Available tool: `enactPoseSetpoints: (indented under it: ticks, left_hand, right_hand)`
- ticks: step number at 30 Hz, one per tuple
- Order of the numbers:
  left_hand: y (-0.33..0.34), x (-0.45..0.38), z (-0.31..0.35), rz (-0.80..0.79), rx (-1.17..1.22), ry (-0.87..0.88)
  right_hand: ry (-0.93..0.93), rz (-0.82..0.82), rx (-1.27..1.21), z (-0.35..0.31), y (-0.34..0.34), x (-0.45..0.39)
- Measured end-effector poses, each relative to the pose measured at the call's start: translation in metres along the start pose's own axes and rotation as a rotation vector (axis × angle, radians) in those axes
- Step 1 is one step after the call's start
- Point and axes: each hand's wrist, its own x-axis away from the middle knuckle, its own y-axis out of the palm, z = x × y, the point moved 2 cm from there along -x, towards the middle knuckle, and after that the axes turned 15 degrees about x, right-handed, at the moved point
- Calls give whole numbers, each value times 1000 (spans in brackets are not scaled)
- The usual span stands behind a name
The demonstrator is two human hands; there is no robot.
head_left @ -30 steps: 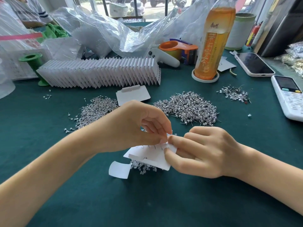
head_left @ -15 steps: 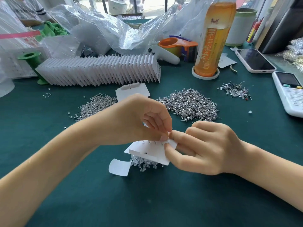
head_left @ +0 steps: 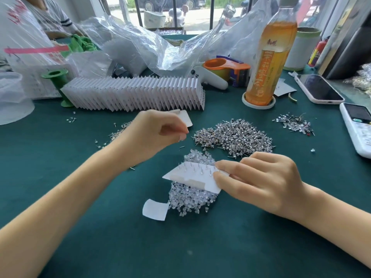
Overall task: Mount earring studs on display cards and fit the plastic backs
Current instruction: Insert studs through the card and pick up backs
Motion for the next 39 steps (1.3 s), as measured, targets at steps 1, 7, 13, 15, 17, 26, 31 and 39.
enactPoseSetpoints:
  ticks: [1,7,13,15,17,26,31,39]
  left_hand:
    - [3,1,-3,-13,-41,-11]
    - [12,2,-7,-123,-107,-42]
    - [9,4,-6,-219,-143,-25]
    - [8,4,-6,-243,-148,-23]
    - [8,4,-7,-258,-150,-20]
    - [10,4,-6,-286,-146,18]
    - [10,5,-7,-266,-113,-24]
    - [6,3,-9,-216,-19,-32]
  right_hand:
    - [-4,2,-6,0,0,0]
    - [-34,-12,-40,-1,0,1]
    - [-24,-30,-57,0,0,2]
    - [-17,-37,-62,1,0,2]
    - [-12,-44,-68,1,1,2]
    - [4,-54,-83,1,2,3]
    - [5,-60,-99,1,3,3]
    - [18,-83,-130,2,4,3]
